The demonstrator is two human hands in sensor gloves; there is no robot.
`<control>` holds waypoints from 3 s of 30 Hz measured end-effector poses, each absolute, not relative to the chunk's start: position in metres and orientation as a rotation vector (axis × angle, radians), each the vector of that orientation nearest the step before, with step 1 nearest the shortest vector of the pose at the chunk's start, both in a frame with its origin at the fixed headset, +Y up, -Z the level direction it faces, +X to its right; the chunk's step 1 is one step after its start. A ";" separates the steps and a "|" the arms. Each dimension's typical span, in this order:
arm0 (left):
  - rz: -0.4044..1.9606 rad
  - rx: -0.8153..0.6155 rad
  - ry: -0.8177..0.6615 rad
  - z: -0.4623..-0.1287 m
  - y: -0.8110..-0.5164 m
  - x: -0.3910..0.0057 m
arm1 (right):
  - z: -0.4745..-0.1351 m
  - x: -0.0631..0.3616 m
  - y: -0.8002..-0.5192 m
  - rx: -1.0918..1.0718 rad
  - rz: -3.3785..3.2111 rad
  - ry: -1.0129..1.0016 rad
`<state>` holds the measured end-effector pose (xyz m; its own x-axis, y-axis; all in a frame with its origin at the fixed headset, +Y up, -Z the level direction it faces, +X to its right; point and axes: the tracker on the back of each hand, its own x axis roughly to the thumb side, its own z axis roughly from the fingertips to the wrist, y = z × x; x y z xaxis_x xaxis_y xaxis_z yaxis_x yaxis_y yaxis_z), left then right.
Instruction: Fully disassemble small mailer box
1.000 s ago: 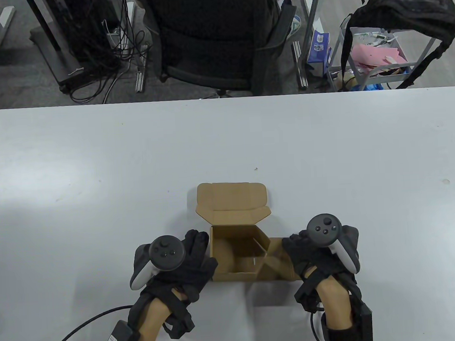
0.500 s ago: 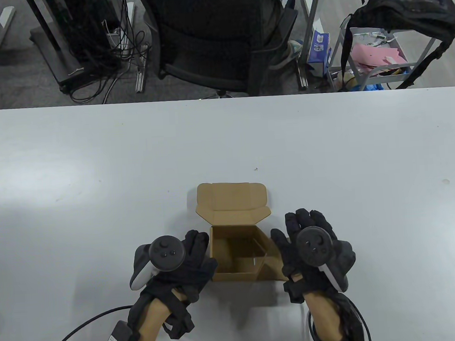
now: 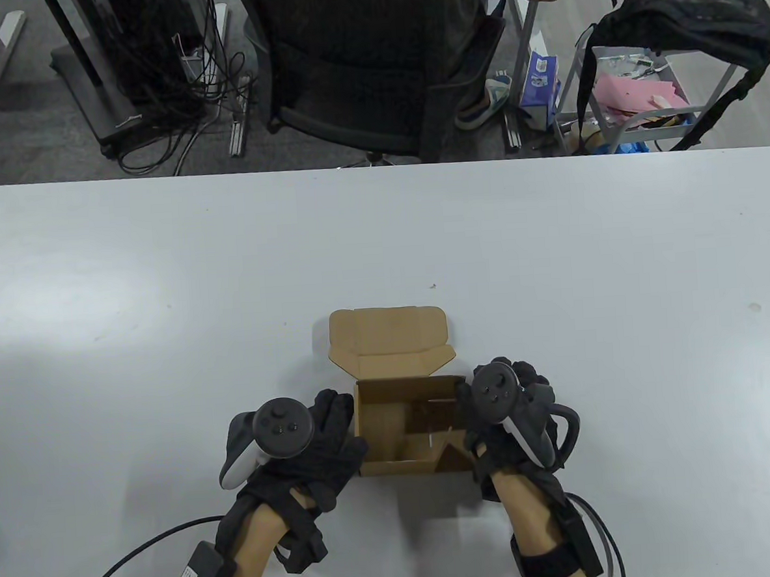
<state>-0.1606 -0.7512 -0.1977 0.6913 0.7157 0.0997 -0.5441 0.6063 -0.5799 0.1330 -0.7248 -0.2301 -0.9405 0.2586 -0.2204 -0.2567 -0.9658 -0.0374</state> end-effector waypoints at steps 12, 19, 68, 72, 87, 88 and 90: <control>0.739 -0.546 -0.337 -0.197 -0.751 -0.160 | -0.189 0.122 -0.674 -0.106 2.764 -0.385; 0.740 -0.545 -0.335 -0.197 -0.751 -0.160 | -0.178 0.094 -0.671 0.106 2.775 -0.260; 0.573 -0.179 -0.109 -0.182 -0.730 -0.139 | -0.198 0.120 -0.731 -0.008 2.520 0.607; 0.545 -0.136 -0.131 -0.184 -0.726 -0.141 | -0.198 0.121 -0.731 -0.008 2.508 0.623; 0.614 -0.205 -0.168 -0.188 -0.728 -0.147 | -0.199 0.123 -0.733 -0.016 2.485 0.656; 0.636 -0.225 -0.170 -0.189 -0.730 -0.149 | -0.199 0.124 -0.733 -0.014 2.474 0.663; 0.673 -0.247 -0.172 -0.190 -0.731 -0.152 | -0.199 0.127 -0.734 -0.020 2.445 0.676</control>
